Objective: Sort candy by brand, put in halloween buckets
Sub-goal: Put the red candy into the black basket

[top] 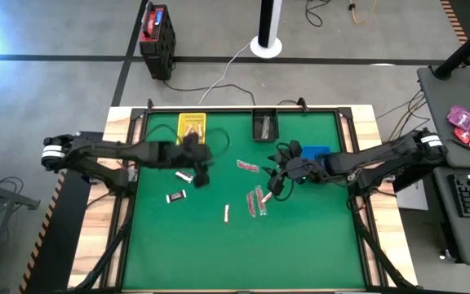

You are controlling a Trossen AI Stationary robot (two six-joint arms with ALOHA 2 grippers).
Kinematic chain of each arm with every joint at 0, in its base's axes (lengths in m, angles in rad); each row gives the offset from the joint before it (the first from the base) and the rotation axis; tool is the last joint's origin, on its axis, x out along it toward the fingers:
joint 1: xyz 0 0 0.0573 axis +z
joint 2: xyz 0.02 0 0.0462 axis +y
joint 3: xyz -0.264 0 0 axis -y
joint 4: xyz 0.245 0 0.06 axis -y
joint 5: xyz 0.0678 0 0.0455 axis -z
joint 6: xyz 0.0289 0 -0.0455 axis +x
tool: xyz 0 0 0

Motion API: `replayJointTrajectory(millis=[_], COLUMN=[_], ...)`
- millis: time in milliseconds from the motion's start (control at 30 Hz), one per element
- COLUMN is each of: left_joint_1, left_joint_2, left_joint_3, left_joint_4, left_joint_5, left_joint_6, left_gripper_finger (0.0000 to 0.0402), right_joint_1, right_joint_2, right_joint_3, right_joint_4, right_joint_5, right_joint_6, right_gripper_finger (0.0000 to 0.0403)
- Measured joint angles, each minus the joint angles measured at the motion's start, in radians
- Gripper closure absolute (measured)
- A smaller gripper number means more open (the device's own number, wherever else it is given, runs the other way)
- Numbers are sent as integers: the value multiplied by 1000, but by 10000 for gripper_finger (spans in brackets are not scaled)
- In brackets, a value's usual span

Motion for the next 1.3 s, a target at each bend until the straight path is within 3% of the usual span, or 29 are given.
replayJointTrajectory(millis=[133, 300, 667, 933, 1100, 1300], left_joint_1=[-153, -248, -266, -265, -265, -265], left_joint_2=[-17, -36, -72, -77, -78, -78], left_joint_3=[0, 0, 0, -39, -80, -88], left_joint_4=[17, 23, 22, 31, 102, 145], left_joint_5=[-16, -84, -90, -90, -90, -90], left_joint_6=[86, 84, 65, 42, 40, 51], left_gripper_finger=[276, 279, 294, 299, 300, 300], right_joint_1=[-3, -17, -96, -165, -191, -192], right_joint_2=[117, 251, 478, 497, 494, 498], right_joint_3=[-1, -1, -21, -130, -169, -178], right_joint_4=[82, 175, 306, 519, 542, 550], right_joint_5=[2, 23, 18, -85, -177, -201], right_joint_6=[-172, -192, -244, -250, -247, -236], right_gripper_finger=[211, 211, 211, 211, 213, 253])
